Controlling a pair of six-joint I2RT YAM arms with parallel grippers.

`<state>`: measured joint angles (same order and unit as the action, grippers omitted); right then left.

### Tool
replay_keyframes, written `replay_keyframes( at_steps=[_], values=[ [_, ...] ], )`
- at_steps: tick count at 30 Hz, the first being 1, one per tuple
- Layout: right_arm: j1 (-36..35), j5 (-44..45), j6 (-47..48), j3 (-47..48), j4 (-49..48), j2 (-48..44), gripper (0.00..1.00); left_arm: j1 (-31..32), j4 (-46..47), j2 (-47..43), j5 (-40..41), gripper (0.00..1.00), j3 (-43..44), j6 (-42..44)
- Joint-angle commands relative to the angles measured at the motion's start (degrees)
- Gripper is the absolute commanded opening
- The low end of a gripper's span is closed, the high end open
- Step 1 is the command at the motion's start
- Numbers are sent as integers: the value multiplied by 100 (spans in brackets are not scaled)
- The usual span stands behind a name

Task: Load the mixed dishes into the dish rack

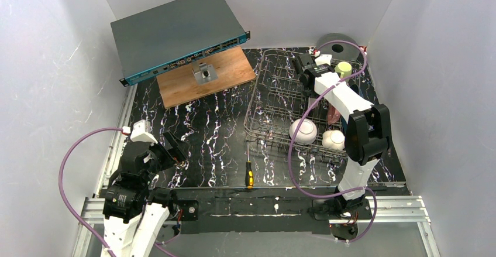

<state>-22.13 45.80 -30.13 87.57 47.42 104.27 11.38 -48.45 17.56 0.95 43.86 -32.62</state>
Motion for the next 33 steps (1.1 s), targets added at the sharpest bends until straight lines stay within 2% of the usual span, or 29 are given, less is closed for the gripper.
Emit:
replay_keyframes(
  at_steps=[1,10,16,22,24,29,31,33],
  values=[
    [29,-3,217,91,-153,-330,96,23,-63,94,10,97,-49,10],
    [25,-271,478,108,-404,-173,98,23,-75,125,2,97,-40,10],
    [25,-594,686,28,-740,-162,96,21,-81,179,9,97,-37,11],
    [29,-814,785,-180,-1081,-300,83,23,-94,206,8,97,-27,12],
    [25,-773,740,-175,-1075,-301,75,23,-99,212,17,97,-26,12],
    [25,-797,660,-302,-1107,-366,71,23,-97,193,27,97,-31,10],
    [25,-805,638,-326,-1076,-393,72,23,-102,191,24,97,-18,10],
    [25,-865,641,-321,-1023,-412,77,23,-97,182,27,97,-19,10]
  ],
)
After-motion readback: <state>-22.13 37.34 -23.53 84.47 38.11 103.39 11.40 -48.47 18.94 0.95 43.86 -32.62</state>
